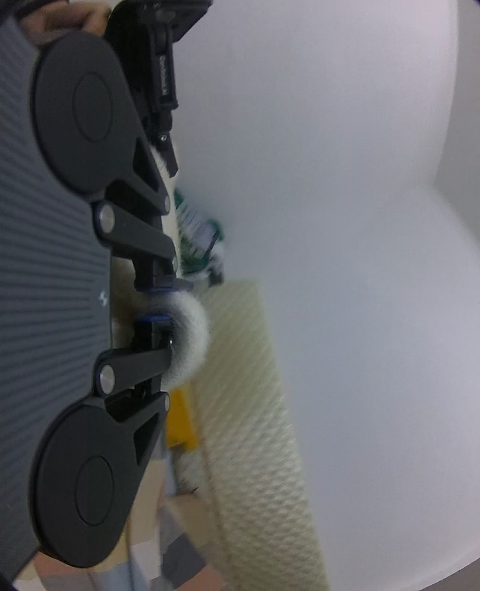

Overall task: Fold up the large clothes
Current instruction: 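Lift the sweater high with both grippers and shake it out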

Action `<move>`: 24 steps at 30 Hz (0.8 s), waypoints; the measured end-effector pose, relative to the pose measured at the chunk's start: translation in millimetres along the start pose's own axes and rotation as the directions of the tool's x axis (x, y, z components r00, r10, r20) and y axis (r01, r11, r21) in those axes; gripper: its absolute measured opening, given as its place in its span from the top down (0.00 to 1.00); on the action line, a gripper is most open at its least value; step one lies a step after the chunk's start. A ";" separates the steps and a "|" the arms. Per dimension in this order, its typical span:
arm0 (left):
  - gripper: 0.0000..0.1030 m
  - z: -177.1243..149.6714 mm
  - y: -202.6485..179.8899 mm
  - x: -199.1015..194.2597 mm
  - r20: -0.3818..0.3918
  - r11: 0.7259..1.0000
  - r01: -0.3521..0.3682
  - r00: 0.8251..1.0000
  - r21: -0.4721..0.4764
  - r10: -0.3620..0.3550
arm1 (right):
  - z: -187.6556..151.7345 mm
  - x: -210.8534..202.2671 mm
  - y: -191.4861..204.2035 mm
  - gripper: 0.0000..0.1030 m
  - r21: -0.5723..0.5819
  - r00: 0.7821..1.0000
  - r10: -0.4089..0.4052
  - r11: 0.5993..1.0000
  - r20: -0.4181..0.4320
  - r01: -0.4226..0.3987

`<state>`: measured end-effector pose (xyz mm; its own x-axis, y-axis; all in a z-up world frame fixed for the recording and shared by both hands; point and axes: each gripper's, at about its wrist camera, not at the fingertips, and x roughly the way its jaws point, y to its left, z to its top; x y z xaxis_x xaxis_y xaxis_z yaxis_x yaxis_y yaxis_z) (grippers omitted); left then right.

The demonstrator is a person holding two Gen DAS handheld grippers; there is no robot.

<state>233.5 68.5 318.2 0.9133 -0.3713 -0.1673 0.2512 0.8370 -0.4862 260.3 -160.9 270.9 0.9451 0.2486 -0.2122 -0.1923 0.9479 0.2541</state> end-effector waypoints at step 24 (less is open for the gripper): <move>0.88 -288.0 323.9 413.3 -0.369 0.946 -0.320 0.874 0.051 0.316 | -312.2 282.4 -182.7 0.85 0.056 0.920 -0.221 0.966 -0.325 0.252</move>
<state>600.0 70.3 -155.5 0.7597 -0.2086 -0.6159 -0.0387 0.9310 -0.3630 479.9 -201.6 -130.0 0.8257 0.0839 -0.5579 0.0673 0.9672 0.2450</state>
